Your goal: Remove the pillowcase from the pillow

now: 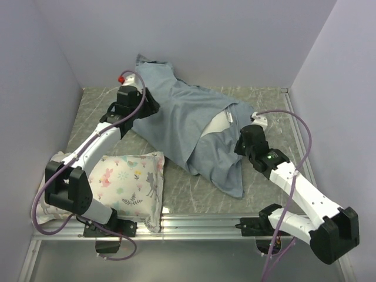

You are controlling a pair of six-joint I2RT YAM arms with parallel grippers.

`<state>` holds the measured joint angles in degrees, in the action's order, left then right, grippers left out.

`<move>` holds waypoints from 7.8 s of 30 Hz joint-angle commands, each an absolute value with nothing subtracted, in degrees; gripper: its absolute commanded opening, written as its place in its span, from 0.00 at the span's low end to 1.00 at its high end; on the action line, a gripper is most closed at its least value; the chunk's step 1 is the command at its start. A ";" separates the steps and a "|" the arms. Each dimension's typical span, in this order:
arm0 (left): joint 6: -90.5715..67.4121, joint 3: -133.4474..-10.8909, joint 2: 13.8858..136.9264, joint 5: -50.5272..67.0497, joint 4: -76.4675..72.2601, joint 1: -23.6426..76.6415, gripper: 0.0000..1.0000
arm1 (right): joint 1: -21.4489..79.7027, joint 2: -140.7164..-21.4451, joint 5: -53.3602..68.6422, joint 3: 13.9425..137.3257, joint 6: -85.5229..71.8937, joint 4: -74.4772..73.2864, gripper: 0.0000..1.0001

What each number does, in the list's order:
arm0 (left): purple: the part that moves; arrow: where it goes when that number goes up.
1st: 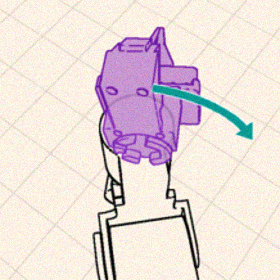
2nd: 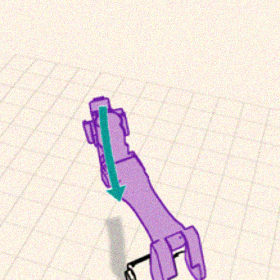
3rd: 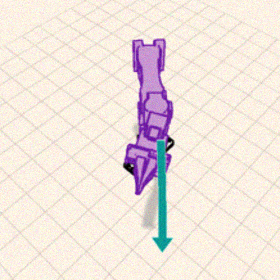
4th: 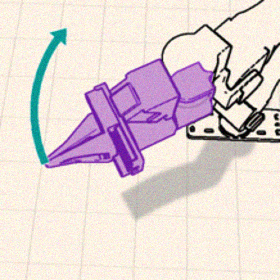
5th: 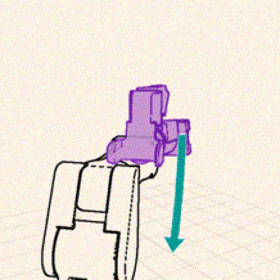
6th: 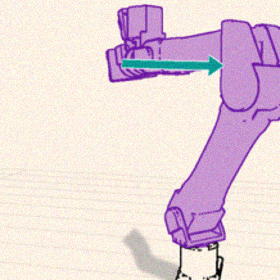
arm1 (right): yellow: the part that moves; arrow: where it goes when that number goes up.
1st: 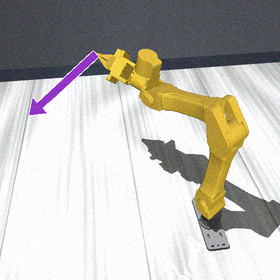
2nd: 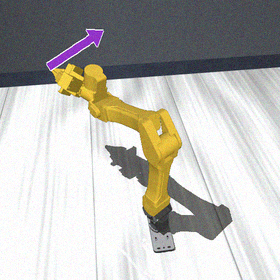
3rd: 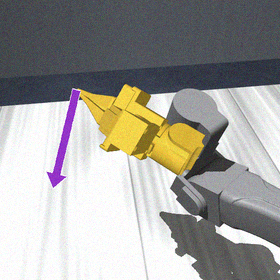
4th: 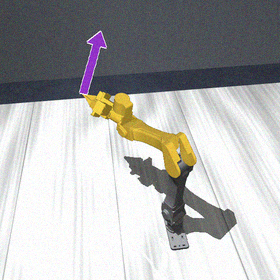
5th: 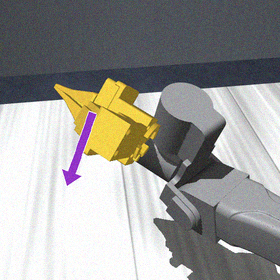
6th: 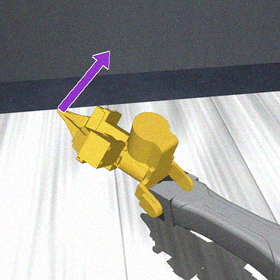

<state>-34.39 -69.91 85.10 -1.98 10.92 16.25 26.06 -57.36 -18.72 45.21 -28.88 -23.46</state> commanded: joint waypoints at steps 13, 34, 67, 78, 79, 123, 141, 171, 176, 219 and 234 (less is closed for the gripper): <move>-26.54 -81.03 87.18 -10.63 12.04 45.78 0.85 | 25.93 -61.44 -14.24 41.22 -29.44 -17.31 0.00; -28.04 -79.10 98.79 -13.54 12.92 43.68 0.00 | 39.54 -61.34 -24.16 55.36 -27.42 -25.22 0.43; -46.05 -75.06 92.64 12.03 3.70 18.28 0.00 | 40.71 -59.49 -17.07 32.53 -48.95 -24.09 0.10; -38.06 -79.09 91.59 5.55 13.44 24.25 0.56 | 39.11 -67.76 -11.25 28.91 -52.82 -9.66 0.01; -36.93 -79.71 91.23 3.62 15.36 25.82 0.61 | 39.02 -67.76 -11.86 29.61 -51.95 -10.10 0.01; -22.76 -85.17 98.00 -21.78 33.30 54.59 0.98 | 38.23 -58.36 -16.70 29.97 -51.42 -14.15 0.02; -23.47 -78.92 88.86 -19.87 33.75 35.95 0.31 | 38.14 -56.08 -16.35 28.74 -50.89 -14.50 0.02; -25.14 -89.38 100.89 -13.80 28.66 52.47 0.99 | 38.23 -55.72 -15.91 28.83 -51.06 -14.76 0.01; -25.75 -90.00 106.43 -12.74 28.04 52.47 0.99 | 38.06 -55.46 -16.17 28.74 -51.24 -14.68 0.01; -31.55 -116.01 107.14 11.16 33.31 29.80 0.00 | 36.74 -64.41 -16.44 29.79 -53.09 -13.71 0.06; -32.87 -81.16 83.77 16.87 24.53 33.31 0.00 | 28.39 -67.69 -15.21 40.77 -44.65 -15.56 0.28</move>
